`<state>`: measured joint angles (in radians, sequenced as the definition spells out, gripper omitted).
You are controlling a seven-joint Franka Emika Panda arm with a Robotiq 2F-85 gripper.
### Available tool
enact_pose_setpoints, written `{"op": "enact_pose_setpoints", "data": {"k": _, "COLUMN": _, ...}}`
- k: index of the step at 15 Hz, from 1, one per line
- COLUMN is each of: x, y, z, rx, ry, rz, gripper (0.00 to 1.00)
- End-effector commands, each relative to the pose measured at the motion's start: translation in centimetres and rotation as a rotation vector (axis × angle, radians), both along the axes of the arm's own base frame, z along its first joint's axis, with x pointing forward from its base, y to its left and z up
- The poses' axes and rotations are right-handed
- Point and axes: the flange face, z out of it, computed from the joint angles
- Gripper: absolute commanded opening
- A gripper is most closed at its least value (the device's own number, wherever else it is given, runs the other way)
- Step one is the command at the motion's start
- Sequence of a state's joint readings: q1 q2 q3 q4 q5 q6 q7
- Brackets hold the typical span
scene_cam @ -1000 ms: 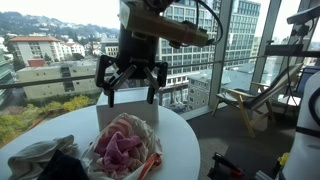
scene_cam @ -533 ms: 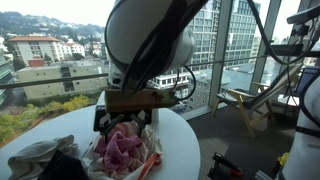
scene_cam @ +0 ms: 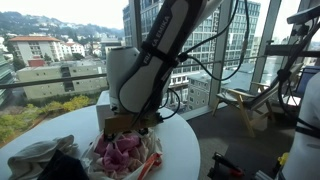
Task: Put the t-shirts on top of the white storage container.
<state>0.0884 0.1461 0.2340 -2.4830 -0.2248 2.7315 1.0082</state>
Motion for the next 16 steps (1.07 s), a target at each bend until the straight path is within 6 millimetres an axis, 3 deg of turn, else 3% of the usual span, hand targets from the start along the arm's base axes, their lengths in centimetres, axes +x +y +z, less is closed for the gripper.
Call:
{"op": "enact_pose_setpoints", "data": {"k": 1, "x": 4.2, "y": 1.5, "z": -1.7, "rx": -0.014, "ry": -0.048, "rz": -0.034, "gripper": 1.00}}
{"op": "enact_pose_setpoints", "data": {"k": 6, "x": 6.4, "y": 3.3, "z": -5.9, "rx": -0.021, "ry": -0.030, "rz": -0.062, "gripper": 1.00}}
{"op": "enact_pose_setpoints", "data": {"k": 7, "x": 6.5, "y": 3.6, "z": -6.3, "rx": -0.020, "ry": -0.029, "rz": -0.059, "gripper": 0.75}}
{"op": "enact_pose_setpoints", "data": {"k": 9, "x": 6.8, "y": 4.2, "z": -6.8, "rx": -0.022, "ry": -0.035, "rz": -0.059, "gripper": 0.68}}
{"op": "enact_pose_setpoints", "data": {"k": 16, "x": 5.3, "y": 4.8, "z": -3.9, "rx": -0.008, "ry": 0.008, "rz": -0.083, "gripper": 0.13}}
